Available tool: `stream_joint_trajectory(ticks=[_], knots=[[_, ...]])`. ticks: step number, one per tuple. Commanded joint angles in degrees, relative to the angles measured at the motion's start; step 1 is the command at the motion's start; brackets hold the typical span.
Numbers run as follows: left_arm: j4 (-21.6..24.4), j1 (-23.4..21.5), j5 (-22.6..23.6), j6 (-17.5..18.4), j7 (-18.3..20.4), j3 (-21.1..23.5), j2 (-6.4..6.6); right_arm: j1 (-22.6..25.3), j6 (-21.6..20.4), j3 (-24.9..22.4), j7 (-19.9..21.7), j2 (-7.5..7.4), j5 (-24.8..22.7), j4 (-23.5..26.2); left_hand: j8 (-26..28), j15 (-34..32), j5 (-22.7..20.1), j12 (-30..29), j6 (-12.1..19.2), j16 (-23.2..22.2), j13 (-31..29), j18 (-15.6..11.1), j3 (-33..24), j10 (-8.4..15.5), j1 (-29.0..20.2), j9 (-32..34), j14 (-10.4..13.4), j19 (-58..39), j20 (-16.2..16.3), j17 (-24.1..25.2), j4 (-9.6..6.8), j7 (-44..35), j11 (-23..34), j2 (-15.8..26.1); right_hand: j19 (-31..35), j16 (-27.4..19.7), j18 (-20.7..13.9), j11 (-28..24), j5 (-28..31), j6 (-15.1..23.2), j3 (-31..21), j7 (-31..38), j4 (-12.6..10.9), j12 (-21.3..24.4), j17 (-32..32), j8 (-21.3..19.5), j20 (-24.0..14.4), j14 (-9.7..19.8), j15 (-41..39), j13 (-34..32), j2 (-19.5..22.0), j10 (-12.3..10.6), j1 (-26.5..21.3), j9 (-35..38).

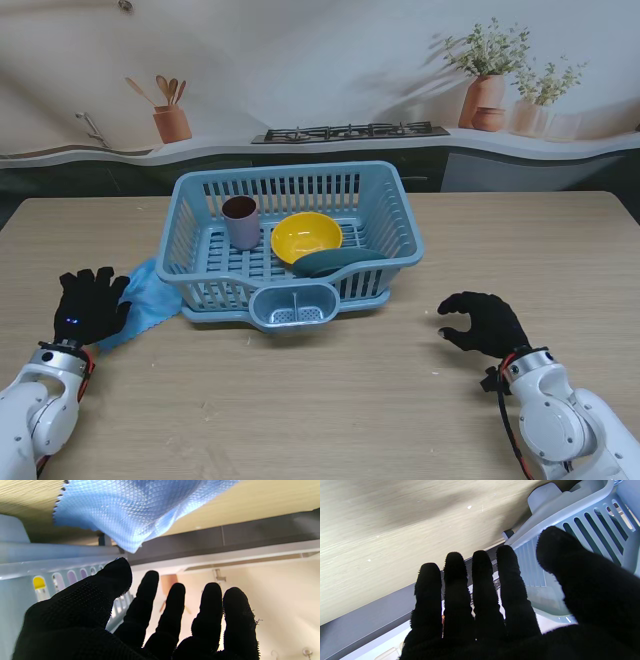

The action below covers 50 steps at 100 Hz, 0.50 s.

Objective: Clear dishes and wipe the table

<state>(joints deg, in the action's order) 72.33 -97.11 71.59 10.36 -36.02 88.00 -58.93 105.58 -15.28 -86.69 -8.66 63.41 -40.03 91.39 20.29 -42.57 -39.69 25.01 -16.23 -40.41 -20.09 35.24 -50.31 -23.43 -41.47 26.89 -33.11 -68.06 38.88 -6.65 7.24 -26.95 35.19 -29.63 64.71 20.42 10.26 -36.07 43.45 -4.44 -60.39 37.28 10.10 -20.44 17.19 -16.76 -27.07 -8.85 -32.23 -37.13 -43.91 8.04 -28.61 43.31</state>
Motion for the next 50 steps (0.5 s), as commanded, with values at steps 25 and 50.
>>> stream_joint_trajectory(ticks=[25,50], knots=[[8.46,-7.75,-4.28,2.61,5.52,2.96,-1.86,0.32,-0.71,0.09,0.87,0.09,0.30,-0.01,4.03,-4.50,-5.66,0.81,-1.65,-2.60,-5.11,3.72,9.60,-3.10,-7.17,6.01,-5.14,-2.71,4.32,-4.60,1.45,-4.45,1.94,2.76,0.02,-0.05,0.57,0.75,-1.31,-0.57,0.47,-0.27,-0.89,0.54,-0.96,-0.42,-0.59,0.90,0.45,1.88,-0.79,-0.44,1.46,-1.26],[14.14,-11.92,-7.29,5.84,9.62,4.59,-2.67,0.96,-1.36,-0.21,1.12,0.11,0.81,0.39,6.11,-8.89,-6.19,2.08,-1.21,-4.59,-9.38,4.75,14.90,-4.04,-8.52,9.15,-5.87,-5.25,6.82,-10.67,0.90,-8.39,4.69,4.53,0.09,0.24,0.29,0.55,-1.59,-0.91,0.56,-0.34,-0.81,0.46,-1.22,-0.41,-0.64,0.55,-0.03,2.53,-0.79,-0.15,1.78,-1.80]])
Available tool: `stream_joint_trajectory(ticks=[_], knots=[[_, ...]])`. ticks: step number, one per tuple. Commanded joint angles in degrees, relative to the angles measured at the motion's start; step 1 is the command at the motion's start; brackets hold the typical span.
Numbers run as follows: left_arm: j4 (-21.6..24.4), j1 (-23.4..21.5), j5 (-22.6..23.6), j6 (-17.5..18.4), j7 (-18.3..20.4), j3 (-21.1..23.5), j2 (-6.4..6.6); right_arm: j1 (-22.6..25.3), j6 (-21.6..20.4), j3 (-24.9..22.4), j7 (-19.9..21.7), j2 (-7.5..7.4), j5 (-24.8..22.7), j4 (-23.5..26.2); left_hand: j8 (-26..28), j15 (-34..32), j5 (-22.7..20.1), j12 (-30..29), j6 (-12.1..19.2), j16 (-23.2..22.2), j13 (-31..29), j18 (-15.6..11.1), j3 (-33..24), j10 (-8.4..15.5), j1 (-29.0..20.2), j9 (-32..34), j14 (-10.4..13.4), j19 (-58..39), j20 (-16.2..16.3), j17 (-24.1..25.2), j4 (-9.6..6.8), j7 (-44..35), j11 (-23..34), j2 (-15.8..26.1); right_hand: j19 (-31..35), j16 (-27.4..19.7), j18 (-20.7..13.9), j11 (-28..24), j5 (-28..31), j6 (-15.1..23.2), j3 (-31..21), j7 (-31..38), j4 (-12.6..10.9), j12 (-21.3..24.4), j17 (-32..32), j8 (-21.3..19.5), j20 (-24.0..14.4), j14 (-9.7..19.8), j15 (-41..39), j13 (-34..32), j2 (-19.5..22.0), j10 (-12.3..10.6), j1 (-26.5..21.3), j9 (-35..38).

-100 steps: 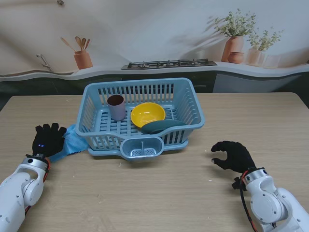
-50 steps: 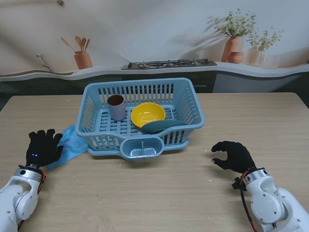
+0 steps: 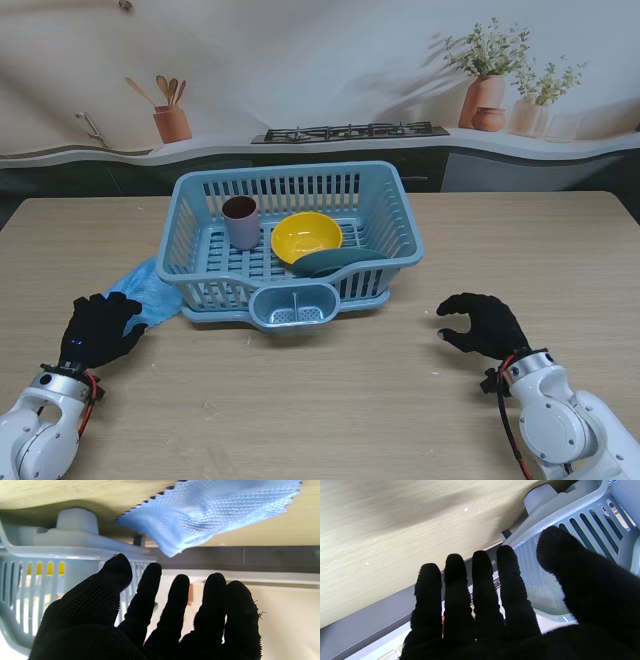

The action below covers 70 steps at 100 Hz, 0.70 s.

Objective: Clear dishes and wipe the table

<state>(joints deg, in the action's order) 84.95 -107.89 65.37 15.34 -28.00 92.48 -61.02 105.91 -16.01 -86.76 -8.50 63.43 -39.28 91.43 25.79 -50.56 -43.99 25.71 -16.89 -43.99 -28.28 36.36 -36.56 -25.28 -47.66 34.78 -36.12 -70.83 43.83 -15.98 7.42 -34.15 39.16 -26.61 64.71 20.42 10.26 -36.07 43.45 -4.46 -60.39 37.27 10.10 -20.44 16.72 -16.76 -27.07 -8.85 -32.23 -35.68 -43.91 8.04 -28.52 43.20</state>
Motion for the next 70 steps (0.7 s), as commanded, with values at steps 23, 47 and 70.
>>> stream_joint_trajectory(ticks=[23,47,70], knots=[[6.54,-4.94,-6.31,3.42,7.24,1.55,-1.47,1.47,-1.13,-0.50,1.22,0.14,0.62,1.08,-0.51,-0.54,-2.76,1.21,-1.30,-0.65,-1.20,3.63,4.71,-2.44,-1.79,1.32,-2.97,-2.23,3.21,-1.86,-0.34,0.49,0.31,4.37,0.97,1.41,0.09,-1.24,-2.80,-2.02,0.87,0.11,-0.66,-0.14,-1.21,-0.76,-1.21,-0.15,-2.29,2.38,-1.04,0.74,2.23,-3.40],[9.21,-7.25,-13.72,7.89,12.83,2.88,-2.22,2.77,-1.83,-0.92,1.78,0.12,1.09,2.39,1.68,-3.14,-4.75,2.12,-1.91,-1.85,-4.32,3.63,9.19,-3.45,-2.79,3.83,-3.18,-3.44,4.14,-4.29,-1.29,0.68,2.45,6.88,1.81,2.24,-0.53,-3.01,-4.93,-2.36,0.38,1.33,-0.46,-0.45,-1.13,-1.32,-1.65,-0.12,-3.98,3.32,-2.08,0.93,2.86,-4.95],[12.14,-8.77,-19.06,9.76,18.03,3.65,-2.39,3.97,-2.95,-1.13,2.32,0.13,1.90,3.50,0.65,-1.64,-3.96,1.54,-1.89,-1.27,-2.80,3.46,10.58,-2.67,-2.36,2.27,-2.49,-2.92,4.27,-3.45,-2.02,2.29,1.01,7.83,1.95,2.35,-0.76,-3.35,-6.04,-2.52,0.29,1.90,-0.32,-0.41,-1.40,-1.29,-1.61,0.06,-4.19,3.90,-2.48,0.85,3.16,-5.90]])
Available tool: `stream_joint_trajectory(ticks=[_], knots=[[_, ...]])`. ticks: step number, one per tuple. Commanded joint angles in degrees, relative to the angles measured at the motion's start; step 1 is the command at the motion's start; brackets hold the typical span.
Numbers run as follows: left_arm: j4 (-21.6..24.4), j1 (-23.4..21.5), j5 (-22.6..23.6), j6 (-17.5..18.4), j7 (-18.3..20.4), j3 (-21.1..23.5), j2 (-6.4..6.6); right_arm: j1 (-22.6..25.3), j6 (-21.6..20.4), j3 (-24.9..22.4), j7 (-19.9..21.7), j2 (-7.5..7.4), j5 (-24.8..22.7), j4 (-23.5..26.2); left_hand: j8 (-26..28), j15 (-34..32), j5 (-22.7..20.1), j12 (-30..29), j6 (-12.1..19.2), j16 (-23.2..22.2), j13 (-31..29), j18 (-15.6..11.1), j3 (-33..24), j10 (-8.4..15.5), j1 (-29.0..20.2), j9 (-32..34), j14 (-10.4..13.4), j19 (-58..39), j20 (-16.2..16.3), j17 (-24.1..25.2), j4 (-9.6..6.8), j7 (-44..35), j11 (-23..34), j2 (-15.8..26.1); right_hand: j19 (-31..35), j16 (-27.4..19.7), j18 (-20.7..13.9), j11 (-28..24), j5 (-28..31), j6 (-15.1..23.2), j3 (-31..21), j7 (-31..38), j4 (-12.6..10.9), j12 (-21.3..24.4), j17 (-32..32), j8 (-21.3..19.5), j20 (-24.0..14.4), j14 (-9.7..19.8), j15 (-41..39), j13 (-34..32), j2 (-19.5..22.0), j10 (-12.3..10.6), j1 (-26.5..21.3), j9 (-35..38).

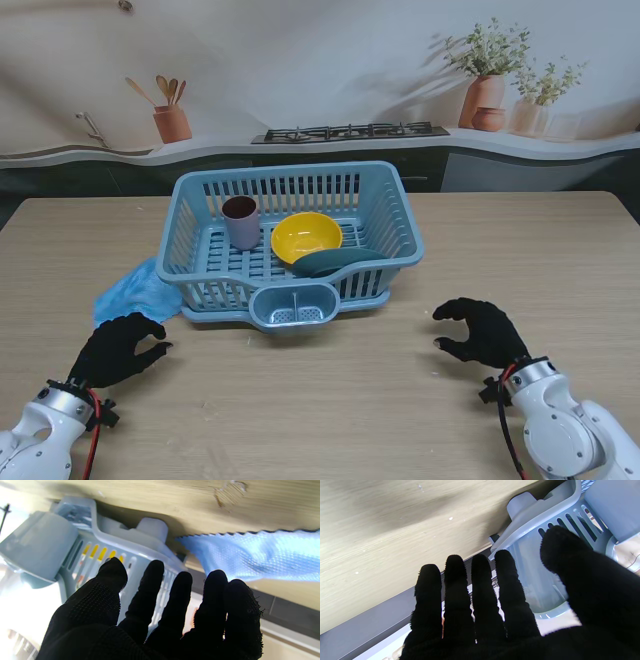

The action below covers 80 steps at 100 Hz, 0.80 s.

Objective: Clear dishes and wipe the table

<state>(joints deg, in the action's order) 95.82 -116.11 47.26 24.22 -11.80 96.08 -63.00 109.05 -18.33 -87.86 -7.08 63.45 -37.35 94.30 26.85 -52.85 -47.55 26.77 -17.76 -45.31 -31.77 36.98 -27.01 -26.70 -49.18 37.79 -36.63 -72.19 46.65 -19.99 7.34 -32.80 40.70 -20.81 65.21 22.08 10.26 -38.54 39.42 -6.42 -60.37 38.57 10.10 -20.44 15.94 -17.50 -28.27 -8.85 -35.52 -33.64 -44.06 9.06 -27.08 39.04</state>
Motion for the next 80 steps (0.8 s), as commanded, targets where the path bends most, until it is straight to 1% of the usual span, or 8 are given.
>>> stream_joint_trajectory(ticks=[1,17,25,34,49,60,71,80], knots=[[1.39,-0.59,-1.31,1.01,2.15,0.08,-0.40,0.87,-0.66,-0.04,0.91,0.11,0.00,0.67,-0.46,0.78,-0.30,0.45,-1.05,0.10,0.85,2.80,1.01,-1.24,-0.87,-0.88,-1.97,-1.48,1.43,0.70,-1.96,1.06,-0.64,2.01,1.46,0.69,-0.76,-0.91,-2.07,-0.55,0.26,0.60,-0.32,-0.42,-0.63,-0.54,-0.41,0.06,-0.90,1.90,-2.37,-0.16,1.73,-1.75],[2.26,-0.86,-5.72,2.33,5.72,0.36,-0.37,1.44,-0.99,-0.07,0.95,0.13,0.22,1.05,-0.90,2.34,0.07,-0.14,-0.90,0.92,1.92,2.32,-0.43,-0.62,-0.06,-1.84,-1.58,-1.00,1.05,1.72,-2.36,2.90,-1.92,1.12,1.52,0.90,-1.00,-1.28,-3.21,-0.69,-0.09,0.88,-0.26,-0.53,-1.01,-0.46,-0.40,0.12,-1.26,2.56,-3.15,-0.06,1.88,-2.80],[2.16,-0.66,-7.91,3.16,8.48,0.53,-0.10,1.60,-1.03,-0.07,1.05,0.12,0.24,1.12,-0.89,4.64,0.35,-0.95,0.41,2.23,2.81,1.40,-2.00,0.85,0.91,-2.08,-1.06,0.03,0.20,3.85,-1.84,4.18,-3.52,0.48,1.51,0.89,-1.10,-1.20,-4.06,-0.79,-0.19,0.78,-0.24,-0.49,-1.21,-0.36,-0.40,0.37,-1.19,2.98,-3.45,-0.19,1.97,-3.57],[1.80,-0.07,-11.16,4.10,11.78,0.54,0.28,1.81,-1.04,-0.07,1.03,0.12,0.23,1.24,-0.87,6.92,0.85,-1.78,0.76,3.40,4.20,0.57,-3.14,1.73,0.87,-2.98,-0.24,1.53,-1.03,6.08,-1.66,5.19,-5.26,-0.36,1.37,0.72,-1.30,-0.92,-4.87,-0.88,-0.45,0.59,-0.19,-0.34,-1.45,-0.14,-0.36,0.72,-0.81,3.40,-4.14,-0.30,1.92,-4.41],[1.08,1.13,-14.57,4.70,15.76,0.28,0.87,2.26,-1.16,-0.07,0.86,0.13,0.00,1.51,-1.04,10.11,2.02,-2.62,0.92,5.00,6.44,-1.03,-11.77,2.97,3.60,-5.45,1.82,5.10,-5.67,9.06,-1.23,8.48,-7.05,-4.16,0.78,0.32,-1.69,-0.49,-6.45,-0.99,-1.15,0.18,-0.06,-0.12,-1.91,0.31,-0.14,1.15,0.06,3.99,-5.20,-0.54,2.13,-5.81],[0.12,2.30,-15.06,5.87,17.46,0.17,1.31,2.71,-1.25,-0.12,0.44,0.18,-0.31,1.76,-1.84,11.84,3.71,-2.78,1.24,5.46,8.32,-3.23,-19.82,4.02,6.04,-7.82,3.77,7.32,-8.46,10.91,-2.19,9.65,-7.41,-8.06,0.43,0.23,-2.06,-0.68,-7.42,-1.23,-1.65,0.39,0.07,-0.18,-2.20,0.47,-0.02,1.34,0.34,4.57,-6.17,-0.51,2.04,-6.80],[-0.81,3.31,-15.49,7.30,18.71,0.08,1.66,3.00,-1.23,-0.17,0.08,0.19,-0.78,1.89,-1.71,13.15,6.46,-2.91,1.94,5.83,9.66,-5.15,-24.51,5.44,6.20,-9.87,5.64,8.98,-10.35,12.45,-1.72,8.63,-7.70,-12.21,0.30,0.26,-2.35,-0.83,-8.23,-1.45,-2.17,0.51,0.13,-0.24,-2.46,0.58,0.00,1.38,0.34,5.06,-6.99,-0.53,1.80,-7.66],[-1.40,3.87,-15.24,7.95,18.93,0.00,1.79,3.09,-1.27,-0.15,-0.10,0.20,-0.99,1.88,-1.62,14.03,8.43,-3.00,2.54,6.12,10.64,-6.25,-26.63,6.22,5.54,-11.23,6.92,9.96,-11.29,13.40,-1.60,7.90,-7.92,-14.54,0.24,0.35,-2.46,-1.10,-8.75,-1.60,-2.58,0.70,0.17,-0.34,-2.73,0.62,-0.01,1.43,0.20,5.43,-7.46,-0.38,1.71,-8.16]])
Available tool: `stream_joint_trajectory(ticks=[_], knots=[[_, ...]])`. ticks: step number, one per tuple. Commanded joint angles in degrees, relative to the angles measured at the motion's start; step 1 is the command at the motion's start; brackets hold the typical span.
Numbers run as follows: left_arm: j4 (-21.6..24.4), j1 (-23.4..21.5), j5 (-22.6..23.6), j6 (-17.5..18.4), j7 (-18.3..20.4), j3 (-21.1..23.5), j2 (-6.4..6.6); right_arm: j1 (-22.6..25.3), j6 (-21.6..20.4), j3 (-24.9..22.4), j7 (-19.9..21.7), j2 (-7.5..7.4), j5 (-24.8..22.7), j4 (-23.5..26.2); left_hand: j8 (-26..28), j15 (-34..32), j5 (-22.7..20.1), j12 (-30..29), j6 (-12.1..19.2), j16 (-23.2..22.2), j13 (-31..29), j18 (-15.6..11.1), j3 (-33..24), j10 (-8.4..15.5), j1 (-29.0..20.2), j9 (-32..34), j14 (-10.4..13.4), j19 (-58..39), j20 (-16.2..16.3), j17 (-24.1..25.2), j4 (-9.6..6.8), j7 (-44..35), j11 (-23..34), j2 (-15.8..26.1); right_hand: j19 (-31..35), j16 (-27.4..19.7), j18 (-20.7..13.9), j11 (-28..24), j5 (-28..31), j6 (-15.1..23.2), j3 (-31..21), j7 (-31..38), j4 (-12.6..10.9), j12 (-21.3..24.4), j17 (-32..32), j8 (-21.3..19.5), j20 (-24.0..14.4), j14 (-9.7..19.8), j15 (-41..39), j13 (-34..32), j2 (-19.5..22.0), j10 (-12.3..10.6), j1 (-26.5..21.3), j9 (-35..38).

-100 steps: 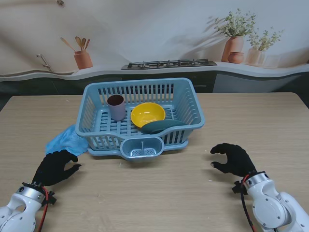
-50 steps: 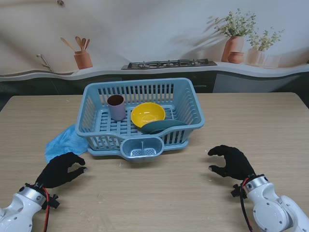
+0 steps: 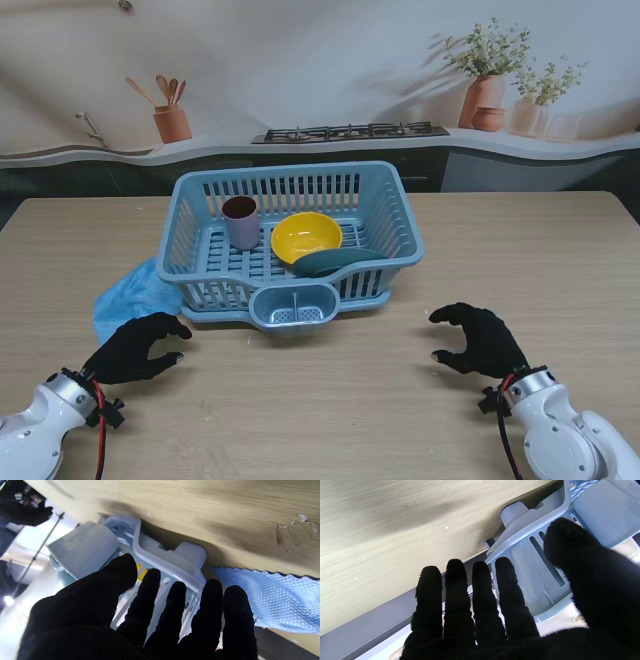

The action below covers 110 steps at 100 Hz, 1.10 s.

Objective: Clear dishes and wipe the table

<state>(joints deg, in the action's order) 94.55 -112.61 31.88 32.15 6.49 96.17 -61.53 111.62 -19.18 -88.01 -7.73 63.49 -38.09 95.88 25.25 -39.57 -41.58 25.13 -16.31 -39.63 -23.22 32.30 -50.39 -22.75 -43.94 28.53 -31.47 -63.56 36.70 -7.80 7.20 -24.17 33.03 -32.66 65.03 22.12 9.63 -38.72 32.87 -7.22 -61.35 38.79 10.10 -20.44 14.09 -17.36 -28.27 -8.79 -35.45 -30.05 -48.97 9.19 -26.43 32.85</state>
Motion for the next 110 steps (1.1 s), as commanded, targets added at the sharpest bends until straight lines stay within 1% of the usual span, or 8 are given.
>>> stream_joint_trajectory(ticks=[1,8,18,28,54,73,110], knots=[[-0.19,0.42,0.20,0.05,0.63,-0.09,0.32,0.54,-0.42,0.00,0.55,0.16,-0.26,0.30,0.08,0.84,2.71,-1.38,1.14,0.48,2.05,-1.74,-3.76,2.50,0.48,-2.02,1.85,1.51,-1.58,1.23,-1.36,-1.18,-0.24,-2.99,0.43,0.33,-1.85,-0.97,-2.25,-0.79,-1.62,0.51,0.18,-0.36,-0.90,0.48,-0.01,1.38,0.08,1.83,-2.61,-0.49,1.06,-2.00],[-0.69,0.85,0.70,0.48,0.58,-0.14,0.39,0.67,-0.41,0.00,0.42,0.16,-0.43,0.34,0.17,1.41,3.77,-1.39,1.63,0.68,2.50,-3.07,-4.99,3.04,-0.10,-2.62,2.61,2.48,-2.46,1.91,-1.20,-2.16,-0.23,-3.90,0.47,0.54,-1.97,-1.46,-2.41,-0.91,-1.90,0.94,0.22,-0.53,-1.01,0.42,-0.06,1.31,-0.32,2.06,-2.97,-0.49,0.92,-2.18],[-1.18,1.29,0.60,0.90,0.86,-0.23,0.49,0.91,-0.29,0.05,0.22,0.17,-0.67,0.44,0.36,1.63,4.28,-1.42,2.01,0.77,2.63,-3.42,-5.72,3.44,-0.99,-2.87,3.11,2.79,-2.83,2.10,-1.24,-3.04,-0.28,-4.64,0.55,0.78,-2.15,-2.04,-3.00,-0.98,-2.23,1.58,0.20,-0.75,-1.12,0.26,-0.13,1.39,-0.81,2.27,-3.06,-0.50,0.31,-2.58],[-1.07,1.38,0.24,0.75,1.64,-0.24,0.63,1.16,0.16,0.24,-0.06,0.21,-0.82,0.61,0.32,2.05,4.93,-1.48,2.08,0.94,2.95,-3.94,-6.04,3.60,-1.28,-3.28,3.47,3.51,-3.38,2.53,-1.19,-3.50,-0.41,-4.69,1.07,1.54,-2.70,-4.01,-4.88,-1.65,-1.78,3.64,0.05,-1.40,-1.64,-0.37,-0.57,1.16,-2.33,3.36,-2.43,-0.03,-0.34,-4.17],[-1.26,1.50,0.81,1.06,1.04,-0.18,0.55,1.53,1.09,0.57,-0.11,0.26,-0.67,1.08,0.16,2.31,4.56,-1.54,2.42,1.00,2.91,-4.12,-5.96,3.91,-1.76,-3.06,3.63,4.41,-4.26,3.12,-1.16,-4.50,-0.42,-4.11,1.35,2.05,-2.94,-5.43,-5.80,-1.59,-1.29,5.87,-0.18,-1.81,-1.84,-1.01,-0.89,1.20,-3.45,3.65,-1.36,-0.22,-0.72,-4.57],[-1.44,1.48,0.96,1.58,0.54,-0.06,0.47,1.70,1.27,0.57,-0.05,0.29,-0.45,1.32,0.05,2.40,4.51,-1.62,2.41,0.91,3.00,-4.11,-5.71,3.85,-1.62,-3.01,3.64,4.63,-4.58,3.33,-1.17,-4.65,-0.55,-4.10,1.27,1.99,-2.97,-5.40,-6.77,-1.72,-0.58,5.66,-0.18,-1.74,-2.40,-0.72,-1.06,1.26,-3.28,4.28,-0.89,-0.14,0.23,-5.60],[-1.01,1.23,0.71,0.72,0.84,-0.09,0.47,1.87,1.69,0.61,0.31,0.26,-0.24,1.57,-0.12,2.64,4.53,-1.66,2.43,0.77,3.19,-4.02,-4.96,4.02,-1.70,-3.02,3.67,5.02,-5.07,3.75,-1.20,-4.60,-0.61,-3.38,1.04,1.86,-2.69,-5.20,-6.40,-1.61,-0.04,5.43,-0.27,-1.50,-2.55,-0.27,-1.38,1.19,-3.08,4.32,-0.28,-0.29,0.59,-5.47]])
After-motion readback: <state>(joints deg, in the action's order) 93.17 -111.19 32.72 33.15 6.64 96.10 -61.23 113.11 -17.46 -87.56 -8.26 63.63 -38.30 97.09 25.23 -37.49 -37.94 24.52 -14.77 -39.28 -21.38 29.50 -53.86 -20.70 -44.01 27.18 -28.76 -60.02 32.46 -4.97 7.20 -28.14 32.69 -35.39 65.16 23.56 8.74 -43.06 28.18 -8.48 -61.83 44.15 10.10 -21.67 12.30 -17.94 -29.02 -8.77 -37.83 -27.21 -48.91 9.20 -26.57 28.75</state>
